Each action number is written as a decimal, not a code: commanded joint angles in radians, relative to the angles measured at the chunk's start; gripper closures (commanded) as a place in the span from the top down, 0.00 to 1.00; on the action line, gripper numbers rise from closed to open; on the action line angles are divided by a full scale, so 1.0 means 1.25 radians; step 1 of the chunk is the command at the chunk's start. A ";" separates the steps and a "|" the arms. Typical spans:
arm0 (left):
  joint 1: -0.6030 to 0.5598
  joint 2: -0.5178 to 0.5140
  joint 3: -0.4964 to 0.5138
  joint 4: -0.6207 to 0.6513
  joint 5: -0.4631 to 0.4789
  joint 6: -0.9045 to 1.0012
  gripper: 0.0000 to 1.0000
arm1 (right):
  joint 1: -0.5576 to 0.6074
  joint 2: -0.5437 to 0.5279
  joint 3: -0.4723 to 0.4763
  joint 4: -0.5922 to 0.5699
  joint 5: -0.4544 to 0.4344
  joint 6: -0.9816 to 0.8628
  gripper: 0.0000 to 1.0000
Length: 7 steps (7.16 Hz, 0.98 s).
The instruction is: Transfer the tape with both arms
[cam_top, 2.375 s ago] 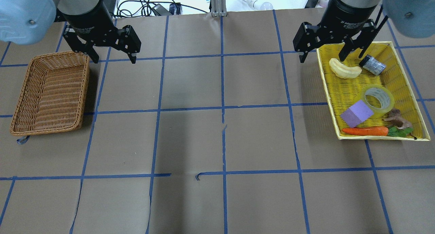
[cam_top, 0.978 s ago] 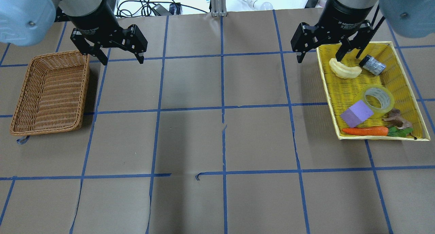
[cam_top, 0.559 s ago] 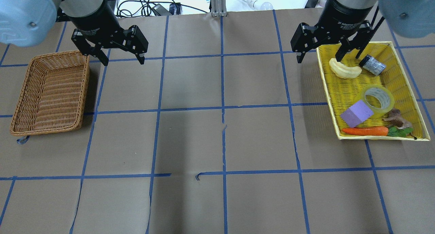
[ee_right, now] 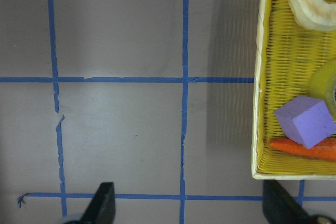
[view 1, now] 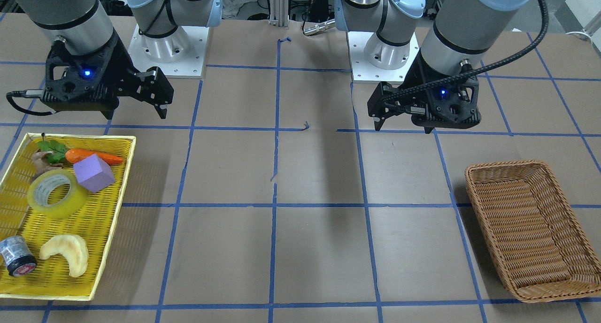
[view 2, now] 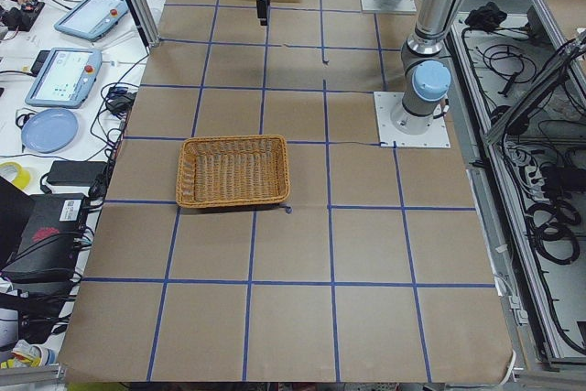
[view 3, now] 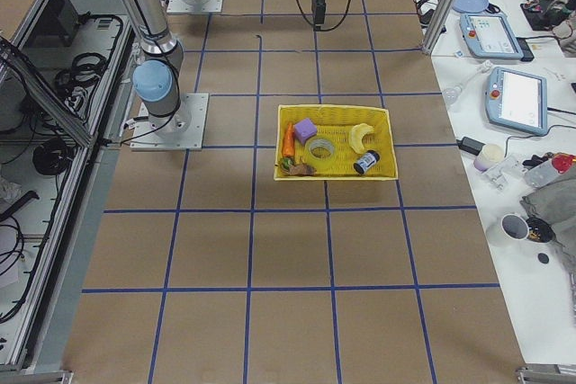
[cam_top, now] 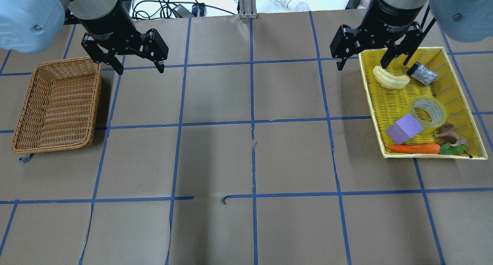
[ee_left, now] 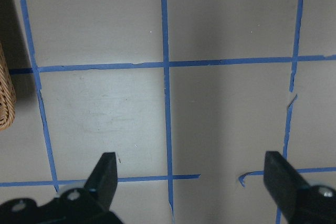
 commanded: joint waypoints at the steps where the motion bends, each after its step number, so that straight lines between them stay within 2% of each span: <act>1: 0.000 0.001 0.000 0.000 0.003 0.000 1.00 | -0.004 0.000 -0.001 0.000 -0.001 -0.001 1.00; 7: 0.000 0.001 0.000 0.000 0.001 0.000 1.00 | -0.003 0.000 0.003 0.000 0.001 0.000 1.00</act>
